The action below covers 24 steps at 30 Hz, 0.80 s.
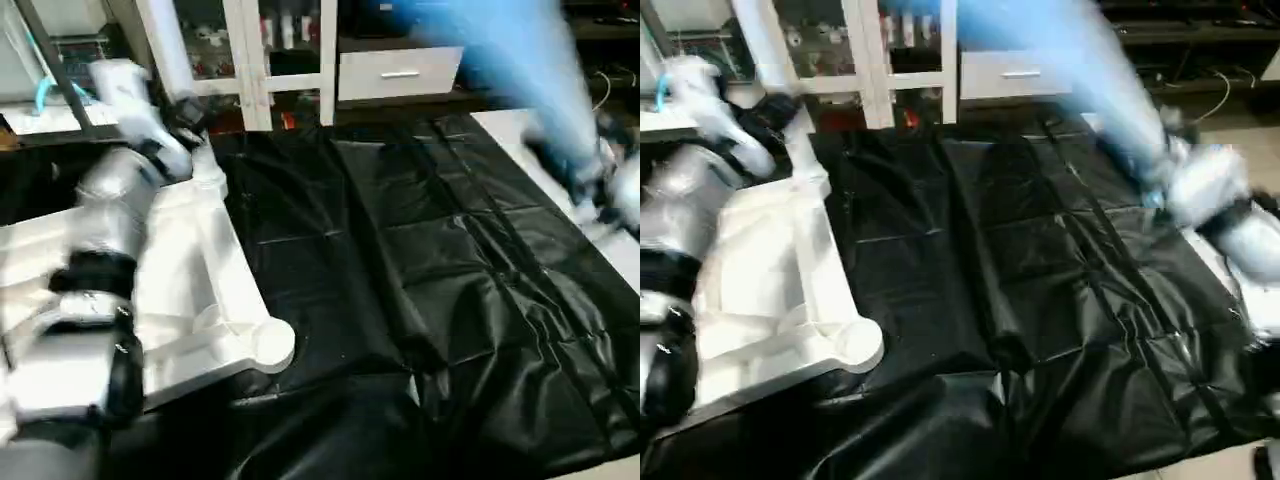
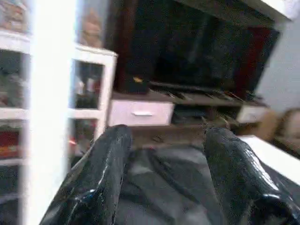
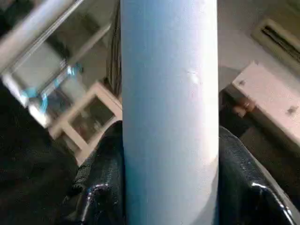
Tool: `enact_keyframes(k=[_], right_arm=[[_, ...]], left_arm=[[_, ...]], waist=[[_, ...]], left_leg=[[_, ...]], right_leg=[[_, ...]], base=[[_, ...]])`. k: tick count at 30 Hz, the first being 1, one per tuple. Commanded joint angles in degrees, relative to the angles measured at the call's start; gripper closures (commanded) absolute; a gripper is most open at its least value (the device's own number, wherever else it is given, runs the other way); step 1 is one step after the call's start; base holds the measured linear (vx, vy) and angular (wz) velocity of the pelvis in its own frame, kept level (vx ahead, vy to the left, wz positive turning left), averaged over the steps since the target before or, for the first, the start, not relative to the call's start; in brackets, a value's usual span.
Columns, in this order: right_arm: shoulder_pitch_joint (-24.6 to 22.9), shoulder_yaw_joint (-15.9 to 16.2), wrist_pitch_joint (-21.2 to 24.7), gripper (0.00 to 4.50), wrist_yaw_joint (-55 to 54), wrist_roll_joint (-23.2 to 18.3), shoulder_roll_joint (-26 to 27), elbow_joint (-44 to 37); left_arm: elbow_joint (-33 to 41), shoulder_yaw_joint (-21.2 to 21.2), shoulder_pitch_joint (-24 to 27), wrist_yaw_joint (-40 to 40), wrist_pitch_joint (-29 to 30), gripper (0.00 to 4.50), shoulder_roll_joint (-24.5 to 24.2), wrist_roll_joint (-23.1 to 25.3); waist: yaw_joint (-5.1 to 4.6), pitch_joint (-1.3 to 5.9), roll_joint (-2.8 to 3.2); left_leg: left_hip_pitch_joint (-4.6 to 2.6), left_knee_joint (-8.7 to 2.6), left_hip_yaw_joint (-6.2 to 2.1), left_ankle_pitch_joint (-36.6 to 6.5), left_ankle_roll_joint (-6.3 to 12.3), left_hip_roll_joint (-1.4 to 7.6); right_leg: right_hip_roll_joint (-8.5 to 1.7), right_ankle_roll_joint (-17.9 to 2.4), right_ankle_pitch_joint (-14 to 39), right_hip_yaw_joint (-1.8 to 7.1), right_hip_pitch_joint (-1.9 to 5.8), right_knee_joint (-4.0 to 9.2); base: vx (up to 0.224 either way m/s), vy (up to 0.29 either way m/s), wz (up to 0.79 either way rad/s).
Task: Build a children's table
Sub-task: Insert table leg to table base
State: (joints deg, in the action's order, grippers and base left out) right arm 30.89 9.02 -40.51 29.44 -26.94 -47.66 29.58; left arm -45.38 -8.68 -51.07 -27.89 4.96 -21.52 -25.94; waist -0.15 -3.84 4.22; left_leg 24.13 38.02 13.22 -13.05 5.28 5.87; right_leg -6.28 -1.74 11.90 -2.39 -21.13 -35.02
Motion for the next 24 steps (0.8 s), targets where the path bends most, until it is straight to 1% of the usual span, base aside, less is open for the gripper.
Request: enact_keyframes(k=[1, 2, 3, 4, 5, 6, 7, 8, 9, 10, 11, 12, 13, 14, 15, 16, 17, 18, 20, 21, 22, 23, 24], right_arm=[[-0.7, -0.4, 6.9, 2.63, 0.3, -5.4, 0.5, -3.4], [-2.2, 1.0, 17.9, 2.63, -0.4, -13.4, 1.1, -11.1], [-2.9, 2.5, 21.6, 2.63, -1.2, -16.0, 1.3, -14.9], [-3.2, 2.9, 22.8, 2.63, -1.4, -16.8, 1.3, -16.1], [-3.8, 4.2, 25.6, 2.63, -2.1, -18.8, 1.5, -19.3], [-4.6, 5.2, 29.0, 2.63, -2.5, -19.5, 1.8, -22.7], [-5.4, 6.4, 32.5, 2.63, -3.1, -18.4, 2.7, -25.8], [-5.9, 7.8, 35.7, 2.63, -4.3, -17.0, 4.2, -27.4], [-6.3, 8.7, 37.8, 2.63, -5.2, -16.2, 5.2, -28.3], [-6.5, 9.6, 39.5, 2.63, -6.6, -13.8, 6.9, -28.5], [-6.5, 9.8, 40.0, 2.63, -7.3, -12.5, 7.8, -28.2], [-6.5, 10.1, 41.6, 2.63, -7.9, -12.3, 8.5, -28.7], [-6.5, 10.2, 42.9, 2.63, -8.3, -12.4, 8.8, -29.1], [-6.5, 10.3, 43.1, 2.63, -8.4, -12.3, 8.9, -29.2], [-6.2, 10.8, 45.0, 2.63, -9.5, -12.0, 9.0, -29.9], [-6.2, 11.0, 45.7, 2.63, -10.0, -12.0, 8.9, -30.2], [-6.0, 11.2, 46.0, 2.63, -10.4, -11.5, 8.9, -30.3], [-6.1, 11.3, 47.2, 2.63, -10.7, -11.2, 8.9, -30.9], [-6.3, 11.1, 49.3, 2.63, -11.0, -9.9, 9.3, -31.8], [-6.3, 10.9, 50.9, 2.63, -10.8, -8.2, 10.2, -32.1], [-6.3, 10.8, 51.7, 2.63, -10.7, -7.0, 10.8, -32.1], [-6.3, 10.8, 51.7, 2.63, -10.7, -7.0, 10.8, -32.1], [-6.3, 10.7, 52.2, 2.63, -10.8, -6.4, 11.0, -32.2]], left_arm=[[3.1, 0.5, 0.2, 0.1, -0.2, 1.67, -0.1, 0.7], [7.2, 1.2, 1.8, 1.1, 0.0, 1.67, 1.5, 1.3], [9.7, 1.5, 2.4, 2.1, 1.1, 1.67, 2.5, 0.9], [10.5, 1.5, 2.6, 2.4, 1.4, 1.67, 2.8, 0.8], [12.7, 1.8, 3.2, 3.3, 2.5, 1.67, 3.6, 0.5], [15.2, 2.4, 3.6, 4.7, 3.8, 1.67, 4.5, 0.9], [17.6, 2.9, 3.5, 6.9, 5.5, 1.67, 5.9, 1.4], [19.3, 3.3, 2.6, 9.0, 6.8, 1.67, 7.4, 1.6], [20.3, 3.5, 1.9, 10.3, 7.6, 1.67, 8.4, 1.6], [21.8, 4.0, 0.5, 11.5, 9.5, 1.67, 10.0, 0.8], [22.4, 4.3, -0.2, 11.7, 10.4, 1.67, 10.7, 0.2], [23.6, 4.8, -0.8, 11.8, 11.3, 1.67, 11.5, -0.1], [24.5, 5.2, -1.1, 11.8, 11.9, 1.67, 12.1, -0.1], [24.8, 5.3, -1.1, 11.6, 12.2, 1.67, 12.2, -0.4], [27.3, 6.1, -1.8, 10.8, 14.3, 1.67, 13.3, -1.6], [28.1, 6.5, -2.1, 10.5, 14.9, 1.67, 13.7, -1.8], [28.9, 6.8, -2.3, 10.3, 15.4, 1.67, 14.0, -2.0], [30.0, 7.0, -2.4, 10.5, 16.5, 1.67, 14.3, -2.3], [32.7, 7.8, -2.3, 10.2, 19.0, 1.67, 14.9, -3.2], [36.7, 9.6, -1.8, 8.4, 22.8, 1.67, 15.3, -5.0], [39.3, 10.9, -1.3, 7.1, 25.4, 1.67, 15.5, -6.4], [39.3, 10.9, -1.3, 7.1, 25.4, 1.67, 15.5, -6.4], [40.7, 11.4, -1.0, 6.6, 26.9, 1.67, 15.6, -7.2]], waist=[[0.02, 4.60, -0.24], [0.11, 4.72, -0.23], [0.70, 4.73, -0.31], [0.62, 4.77, -0.32], [0.94, 4.79, -0.42], [1.12, 4.74, -0.85], [1.44, 4.78, -0.76], [1.58, 4.79, -0.77], [1.79, 4.81, -0.79], [1.93, 4.79, -0.70], [2.17, 4.75, -0.83], [2.43, 4.81, -0.80], [2.61, 4.88, -0.92], [2.81, 4.90, -1.00], [2.92, 4.88, -0.41], [2.83, 4.86, -0.65], [2.85, 4.87, -0.40], [2.72, 4.77, -0.67], [2.76, 4.76, -0.72], [2.88, 4.78, -0.75], [2.93, 4.80, -0.82], [2.93, 4.80, -0.82], [2.99, 4.72, -0.96]], left_leg=[[-3.79, -8.11, -4.85, -18.6, -0.76, 7.91], [-3.76, -8.07, -4.61, -18.8, -1.65, 7.63], [-3.82, -7.92, -4.80, -16.6, -1.02, 8.07], [-3.68, -7.85, -4.73, -15.6, -0.89, 7.84], [-3.46, -7.84, -4.65, -14.1, -0.87, 7.90], [-3.41, -7.86, -4.63, -13.4, -0.88, 7.95], [-3.43, -7.83, -4.67, -13.0, -0.93, 7.98], [-3.30, -7.80, -4.68, -11.6, -1.13, 7.95], [-3.31, -7.70, -4.56, -10.7, -1.20, 7.76], [-3.27, -7.66, -4.50, -10.8, -1.31, 7.63], [-3.38, -7.68, -4.32, -10.9, -1.99, 7.44], [-3.34, -7.64, -4.35, -11.0, -2.56, 7.43], [-3.40, -7.56, -4.32, -10.4, -2.72, 7.38], [-3.29, -7.51, -4.41, -9.0, -2.58, 7.48], [-3.25, -7.54, -4.47, -8.4, -2.84, 7.44], [-3.36, -7.70, -4.47, -7.9, -3.16, 7.44], [-3.48, -7.69, -4.41, -7.8, -3.65, 7.31], [-3.36, -7.71, -4.32, -8.2, -3.71, 7.19], [-3.09, -7.55, -4.29, -8.4, -3.43, 7.16], [-3.10, -7.48, -4.30, -8.3, -3.13, 7.12], [-2.80, -7.35, -4.34, -6.8, -2.39, 7.23], [-2.80, -7.35, -4.34, -6.8, -2.39, 7.23], [-2.86, -7.23, -4.31, -6.4, -1.68, 7.25]], right_leg=[[-2.94, -13.8, -3.3, 1.07, 0.60, 1.86], [-3.11, -13.5, -2.9, 1.08, 0.39, 1.94], [-3.85, -13.2, -5.1, 1.60, 0.81, 2.06], [-3.71, -13.2, -5.6, 1.50, 0.70, 1.99], [-3.87, -12.7, -5.8, 1.49, 0.77, 1.96], [-3.91, -12.2, -5.3, 1.52, 0.75, 2.05], [-4.12, -12.0, -5.0, 1.58, 0.82, 2.06], [-4.11, -11.5, -4.8, 1.60, 0.72, 2.01], [-4.04, -11.4, -4.5, 1.59, 0.53, 2.07], [-4.06, -11.2, -3.8, 1.65, 0.46, 2.19], [-3.92, -11.3, -2.7, 1.65, 0.18, 2.36], [-4.03, -11.2, -1.7, 1.79, 0.27, 2.44], [-4.05, -11.0, -1.9, 1.77, 0.23, 2.53], [-4.03, -10.8, -2.9, 1.80, 0.34, 2.37], [-3.97, -10.7, -3.3, 1.75, 0.36, 2.10], [-3.51, -10.2, -3.7, 1.55, 0.16, 2.10], [-3.41, -9.9, -3.8, 1.47, 0.12, 1.98], [-3.45, -9.7, -3.7, 1.54, 0.17, 2.18], [-3.94, -9.9, -3.5, 1.79, 0.56, 2.36], [-4.06, -10.0, -3.5, 1.81, 0.55, 2.48], [-4.24, -10.7, -4.1, 1.87, 0.79, 2.29], [-4.24, -10.7, -4.1, 1.87, 0.79, 2.29], [-4.13, -11.0, -3.2, 1.86, 0.70, 2.38]], base=[[0.000, 0.000, 0.00], [0.000, 0.000, 0.00], [0.000, 0.000, 0.00], [0.000, 0.000, 0.00], [0.000, 0.000, 0.00], [0.000, 0.000, 0.00], [0.000, 0.000, 0.00], [0.000, 0.000, 0.00], [0.000, 0.000, 0.00], [0.000, 0.000, 0.00], [0.000, 0.000, 0.00], [0.000, 0.000, 0.00], [0.000, 0.000, 0.00], [0.000, 0.000, 0.00], [0.000, 0.000, 0.00], [0.000, 0.000, 0.00], [0.000, 0.000, 0.00], [0.000, 0.000, 0.00], [0.000, 0.000, 0.00], [0.000, 0.000, 0.00], [0.000, 0.000, 0.00], [0.000, 0.000, 0.00], [0.000, 0.000, 0.00]])
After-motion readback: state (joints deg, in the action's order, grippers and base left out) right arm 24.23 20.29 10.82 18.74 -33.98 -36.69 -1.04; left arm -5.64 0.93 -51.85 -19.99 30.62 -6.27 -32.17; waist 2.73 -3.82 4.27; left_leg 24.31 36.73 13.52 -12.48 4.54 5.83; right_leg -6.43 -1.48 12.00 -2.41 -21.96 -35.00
